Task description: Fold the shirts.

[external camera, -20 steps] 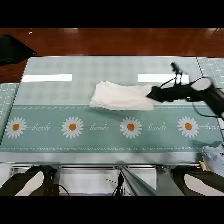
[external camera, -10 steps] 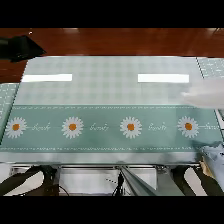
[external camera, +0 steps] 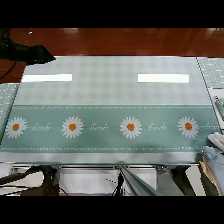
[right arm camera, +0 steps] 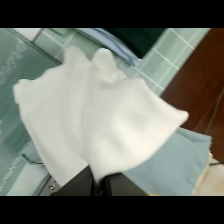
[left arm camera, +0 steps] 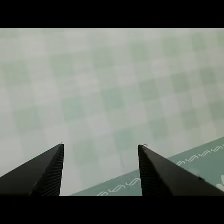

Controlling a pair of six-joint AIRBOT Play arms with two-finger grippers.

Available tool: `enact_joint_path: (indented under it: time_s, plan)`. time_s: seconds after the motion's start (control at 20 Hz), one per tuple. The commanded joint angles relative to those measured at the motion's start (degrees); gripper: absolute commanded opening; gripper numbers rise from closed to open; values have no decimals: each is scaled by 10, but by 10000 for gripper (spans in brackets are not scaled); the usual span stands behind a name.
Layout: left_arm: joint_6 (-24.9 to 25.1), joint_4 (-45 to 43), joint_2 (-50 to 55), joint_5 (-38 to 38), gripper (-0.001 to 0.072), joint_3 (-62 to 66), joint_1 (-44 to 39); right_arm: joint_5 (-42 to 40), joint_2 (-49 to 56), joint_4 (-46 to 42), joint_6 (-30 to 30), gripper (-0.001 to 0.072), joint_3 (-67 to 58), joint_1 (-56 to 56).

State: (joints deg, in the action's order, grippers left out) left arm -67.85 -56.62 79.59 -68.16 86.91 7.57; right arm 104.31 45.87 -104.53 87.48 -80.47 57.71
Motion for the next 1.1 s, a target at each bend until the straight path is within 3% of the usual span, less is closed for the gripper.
enact_joint_path:
  time_s: [0.0, 0.25, 0.55, 0.6, 0.7, 0.9, 1.05]
  plan:
    - [19, 0, 36, 23, 524, 0, 2, 20, -15, -139, 11, 23, 0, 19]
    - [29, 0, 59, 64, 524, 0, 32, 21, -21, -174, 8, 24, 35, 19]
    - [29, 0, 58, 78, 524, 0, 104, 14, -66, -279, -14, 26, 159, 19]
    - [29, 0, 58, 78, 524, 0, 112, 12, -72, -292, -24, 70, 173, 19]
    - [29, 0, 58, 77, 524, 0, 123, 4, -81, -337, -37, 371, 189, 19]
    - [29, 1, 57, 76, 525, 0, 127, -40, -86, -345, -36, 403, 187, 19]
    - [33, 8, 45, 74, 533, 1, 122, -116, -85, -237, -42, 403, 160, -1]
